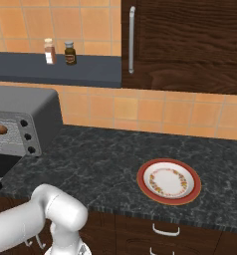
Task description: Pick up the kebab skewer and baguette bread, and place them inside the toaster oven. Close the toaster oven door and start by setting the timer.
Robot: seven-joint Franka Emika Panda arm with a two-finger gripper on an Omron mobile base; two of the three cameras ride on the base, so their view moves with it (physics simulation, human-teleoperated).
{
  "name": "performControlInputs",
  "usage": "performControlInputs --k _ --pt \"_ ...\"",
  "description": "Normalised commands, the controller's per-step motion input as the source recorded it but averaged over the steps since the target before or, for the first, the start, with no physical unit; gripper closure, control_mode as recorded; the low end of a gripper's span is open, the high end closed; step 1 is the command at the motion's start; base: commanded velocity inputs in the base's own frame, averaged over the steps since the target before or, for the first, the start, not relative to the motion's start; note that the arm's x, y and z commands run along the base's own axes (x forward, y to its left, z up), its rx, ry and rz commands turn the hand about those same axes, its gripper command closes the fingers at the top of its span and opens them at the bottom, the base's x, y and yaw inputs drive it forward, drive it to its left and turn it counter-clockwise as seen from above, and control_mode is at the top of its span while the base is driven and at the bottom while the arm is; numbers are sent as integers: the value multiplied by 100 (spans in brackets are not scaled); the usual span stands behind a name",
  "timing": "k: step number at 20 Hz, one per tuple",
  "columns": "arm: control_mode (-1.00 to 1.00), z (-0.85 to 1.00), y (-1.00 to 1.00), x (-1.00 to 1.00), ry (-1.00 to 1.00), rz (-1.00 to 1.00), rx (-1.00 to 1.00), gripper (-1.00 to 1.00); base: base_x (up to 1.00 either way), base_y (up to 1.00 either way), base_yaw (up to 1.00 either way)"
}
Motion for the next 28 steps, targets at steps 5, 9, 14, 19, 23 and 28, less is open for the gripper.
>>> performControlInputs --k 5,9,14,19,23,28 --pt "-100 -35 8 24 0 0 8 100 0 0 0" --pt "-100 1 24 3 -6 0 2 100 0 0 0" --pt "-100 0 16 19 0 0 5 100 0 0 0" --pt "-100 0 8 26 0 0 1 100 0 0 0" --pt "-100 0 7 22 3 0 0 100 0 0 0" --pt "-100 0 3 5 2 0 0 100 0 0 0"
